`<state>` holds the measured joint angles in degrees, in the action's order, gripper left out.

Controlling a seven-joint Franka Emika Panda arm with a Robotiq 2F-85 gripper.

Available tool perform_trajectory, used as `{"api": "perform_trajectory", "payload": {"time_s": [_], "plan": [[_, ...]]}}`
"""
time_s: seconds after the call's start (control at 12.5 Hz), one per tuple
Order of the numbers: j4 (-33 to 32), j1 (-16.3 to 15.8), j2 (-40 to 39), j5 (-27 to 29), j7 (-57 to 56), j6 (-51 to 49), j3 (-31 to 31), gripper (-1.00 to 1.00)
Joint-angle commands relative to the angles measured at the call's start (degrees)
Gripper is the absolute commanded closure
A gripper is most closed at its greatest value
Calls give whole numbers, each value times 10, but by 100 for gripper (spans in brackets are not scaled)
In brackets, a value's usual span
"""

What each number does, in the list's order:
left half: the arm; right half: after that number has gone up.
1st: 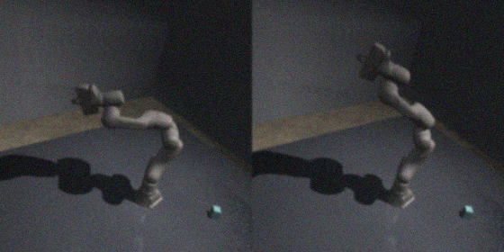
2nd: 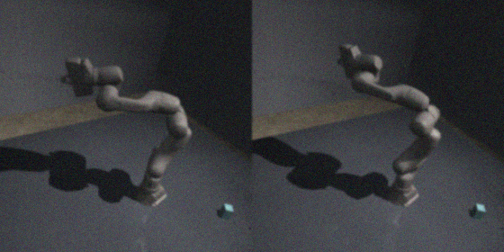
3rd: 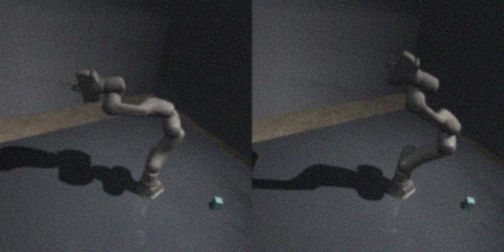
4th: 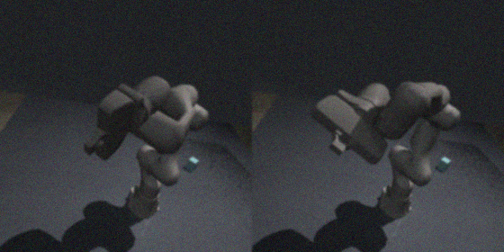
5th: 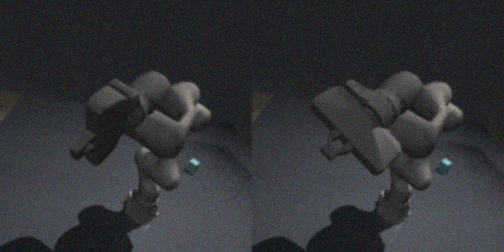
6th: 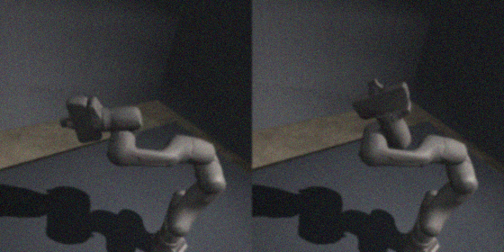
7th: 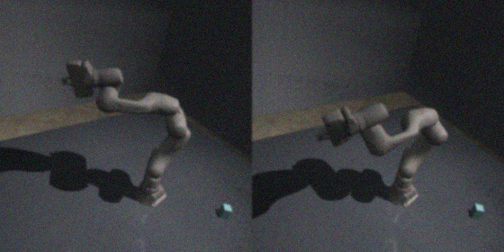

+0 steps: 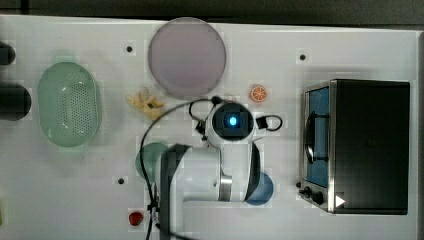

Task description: Pick ketchup from plate and place it on table.

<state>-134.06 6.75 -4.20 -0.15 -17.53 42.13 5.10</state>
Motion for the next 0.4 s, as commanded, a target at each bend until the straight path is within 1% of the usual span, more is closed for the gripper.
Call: {"api": "perform_trajectory", "payload": {"time_s": [0.08, 0.24, 0.4], "plan": [[104, -3, 91, 5, 119, -80, 13, -100], [161, -3, 123, 5, 169, -161, 15, -100], [208, -3, 144, 5, 202, -270, 16, -100]]}}
